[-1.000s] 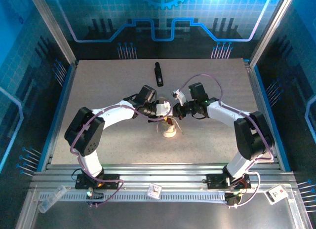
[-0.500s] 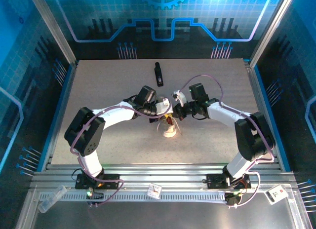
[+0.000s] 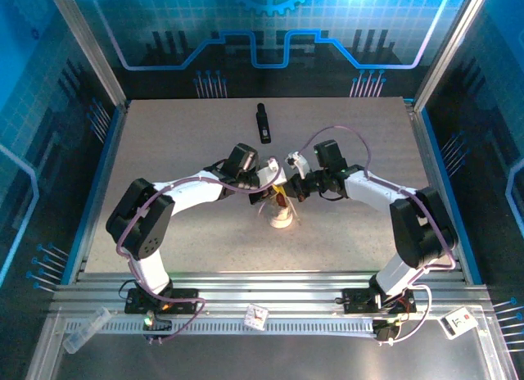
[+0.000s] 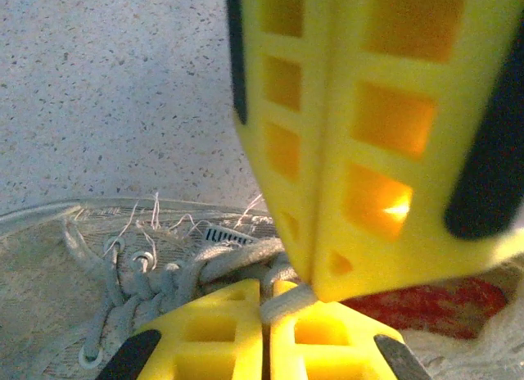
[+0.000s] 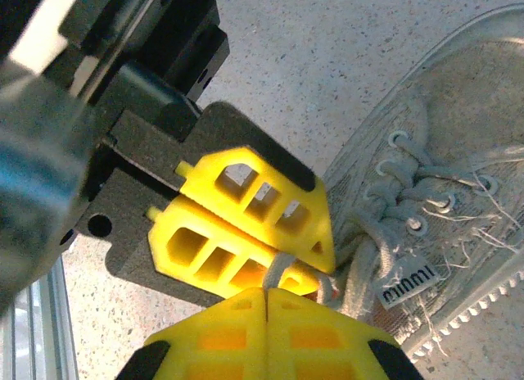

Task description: Tie the shoes

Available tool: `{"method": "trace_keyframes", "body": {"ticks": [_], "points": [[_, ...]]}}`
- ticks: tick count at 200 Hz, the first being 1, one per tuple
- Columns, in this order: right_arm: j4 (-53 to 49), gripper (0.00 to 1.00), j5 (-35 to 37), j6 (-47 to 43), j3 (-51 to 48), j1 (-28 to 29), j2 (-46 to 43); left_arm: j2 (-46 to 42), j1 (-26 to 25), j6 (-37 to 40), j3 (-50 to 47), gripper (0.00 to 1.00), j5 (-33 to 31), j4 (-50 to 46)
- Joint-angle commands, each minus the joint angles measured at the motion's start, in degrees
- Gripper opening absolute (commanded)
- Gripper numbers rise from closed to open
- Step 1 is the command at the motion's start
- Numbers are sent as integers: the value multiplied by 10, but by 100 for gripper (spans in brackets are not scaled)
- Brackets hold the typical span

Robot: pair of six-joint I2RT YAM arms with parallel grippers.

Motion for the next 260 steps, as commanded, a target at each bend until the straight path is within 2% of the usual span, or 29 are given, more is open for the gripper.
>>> {"method": "trace_keyframes", "body": {"ticks": [1, 32, 61, 88, 129, 159, 207, 260], "points": [[-2, 0, -37, 12, -9, -9, 1, -22, 9, -57, -16, 4, 6, 42], [3, 0, -46, 26, -15, -15, 12, -26, 18, -109, -37, 3, 14, 88], [9, 0, -61, 45, -21, -26, 19, -26, 19, -126, -49, 3, 26, 109], [14, 0, -104, 48, -20, -30, 28, -25, 19, -135, -58, 3, 31, 123], [89, 21, -162, 99, -40, -55, 21, -24, 18, -128, -67, 3, 30, 138], [138, 23, -166, 141, -56, -90, 10, -27, 18, -107, -74, 2, 31, 137], [49, 23, -109, 99, 15, -79, 41, -29, 18, -76, -79, 2, 34, 135], [1, 27, -123, 71, 95, -39, 136, -30, 19, -77, -85, 3, 35, 157]]}}
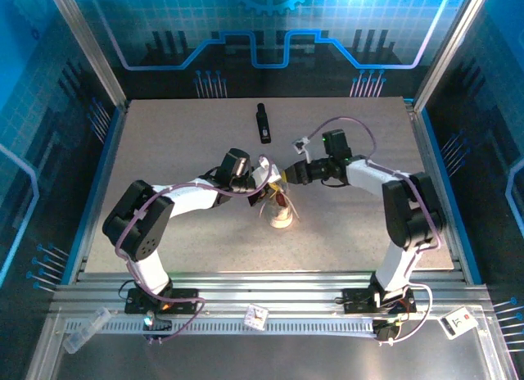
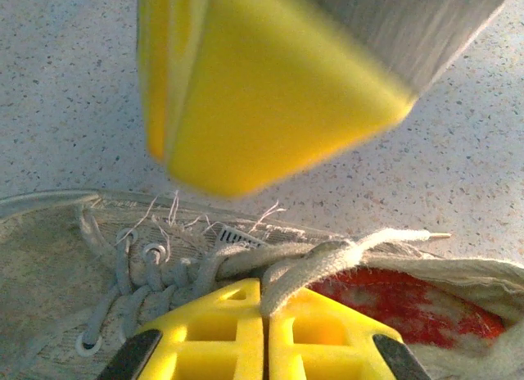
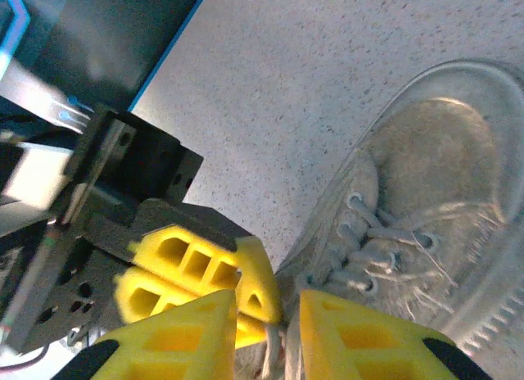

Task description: Tie the shoes

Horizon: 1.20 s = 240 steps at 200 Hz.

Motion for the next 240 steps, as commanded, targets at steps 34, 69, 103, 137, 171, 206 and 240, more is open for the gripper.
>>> {"method": "trace_keyframes", "body": {"ticks": [34, 69, 103, 137, 171, 206, 240], "points": [[-38, 26, -35, -19, 30, 24, 58, -18, 5, 7, -9, 6, 10, 22], [-23, 26, -41, -14, 8, 21, 51, -17, 11, 6, -7, 6, 9, 17], [32, 26, -55, 23, -26, 5, 36, -15, 17, 0, -6, 6, 10, 18], [37, 26, -59, 25, -33, 2, 30, -17, 19, -4, -8, 6, 12, 21], [38, 27, -65, 24, -32, 2, 30, -17, 19, -11, -8, 7, 17, 25], [22, 29, -68, 10, -28, 6, 26, -17, 19, -15, -5, 6, 23, 24], [-38, 29, -49, -32, -4, 17, 37, -18, 19, -17, -4, 6, 26, 21]]}}
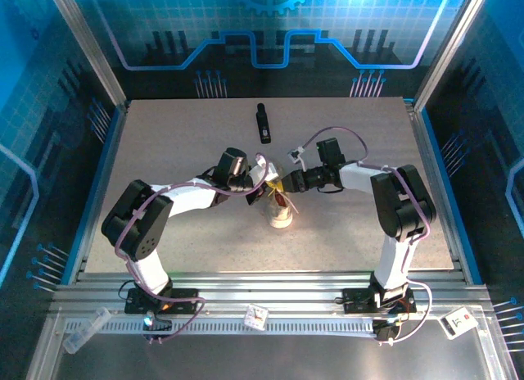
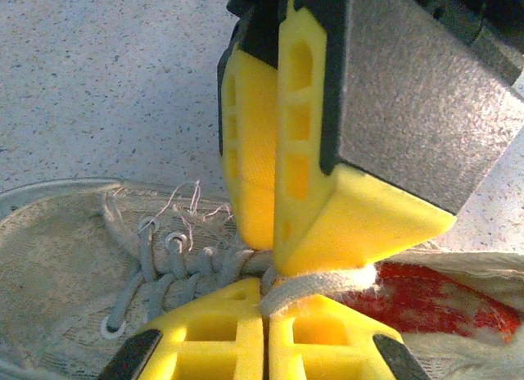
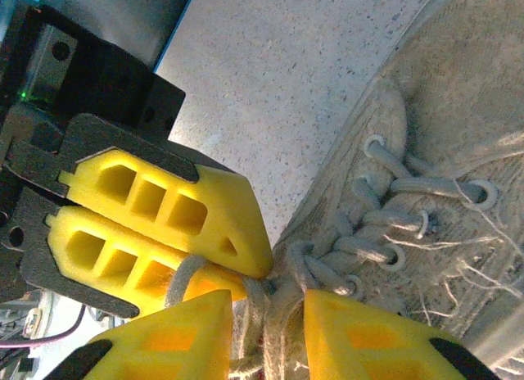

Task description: Tie the shoes

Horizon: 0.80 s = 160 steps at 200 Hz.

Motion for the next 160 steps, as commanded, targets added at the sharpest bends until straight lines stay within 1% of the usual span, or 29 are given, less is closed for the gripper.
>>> {"method": "trace_keyframes", "body": {"ticks": [1, 47, 54, 63, 77, 93, 135, 160], "points": [[-61, 29, -1, -44, 21, 13, -5, -17, 6, -10, 3, 6, 21, 13], [-133, 31, 60, -87, 56, 27, 1, -21, 7, -11, 5, 6, 25, 9], [-143, 29, 68, -90, 61, 29, 0, -21, 7, -11, 5, 6, 26, 8], [-149, 23, 78, -94, 66, 31, -4, -21, 6, -12, 6, 6, 28, 7], [-143, 6, 93, -95, 64, 33, -17, -22, 7, -12, 6, 7, 29, 5], [-121, 0, 105, -91, 54, 32, -38, -22, 6, -11, 7, 7, 27, 0], [-35, 0, 120, -58, 2, 28, -90, -18, 7, -7, 7, 8, 20, -8], [-2, 0, 130, -46, -22, 25, -108, -17, 6, -7, 10, 10, 20, -11]]}}
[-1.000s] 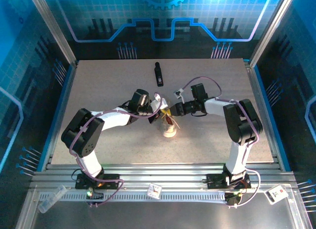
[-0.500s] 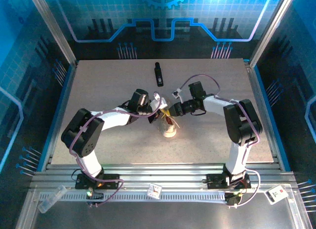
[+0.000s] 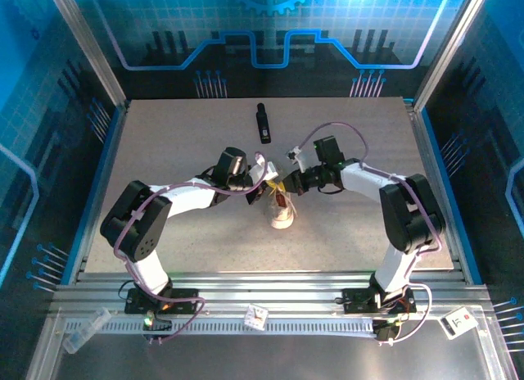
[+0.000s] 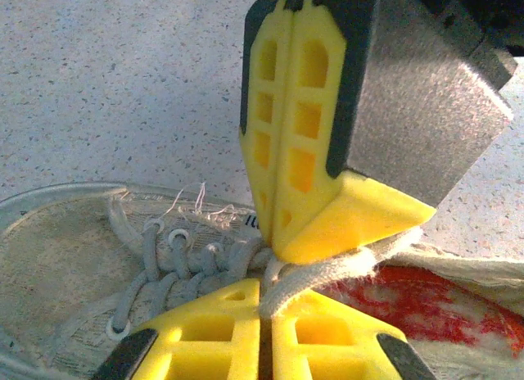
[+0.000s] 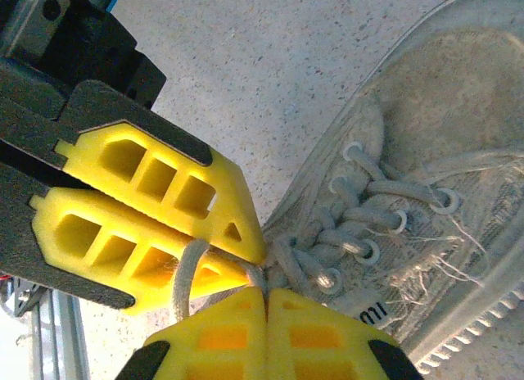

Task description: Tie the shoes

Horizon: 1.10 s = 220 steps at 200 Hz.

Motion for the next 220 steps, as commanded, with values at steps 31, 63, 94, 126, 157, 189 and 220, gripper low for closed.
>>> {"method": "trace_keyframes", "body": {"ticks": [31, 63, 94, 126, 157, 189, 220], "points": [[70, 0, -14, 33, -20, -8, -32, -9, 5, 4, 15, 11, 9, -17], [72, 1, -37, 35, -18, -7, -20, -6, 5, 3, 19, 11, 12, -22], [58, 5, -49, 22, -7, -2, -12, -2, 5, -2, 28, 10, 11, -30], [41, 24, -64, 11, 1, 2, -1, 1, 4, -11, 34, 9, 14, -30], [29, 32, -65, 3, 8, 4, 10, 5, 4, -15, 40, 8, 14, -29], [14, 32, -65, -6, 16, 5, 22, 9, 4, -15, 43, 8, 16, -31], [-2, 32, -60, -20, 21, 7, 32, 11, 4, -12, 43, 7, 17, -34]]}}
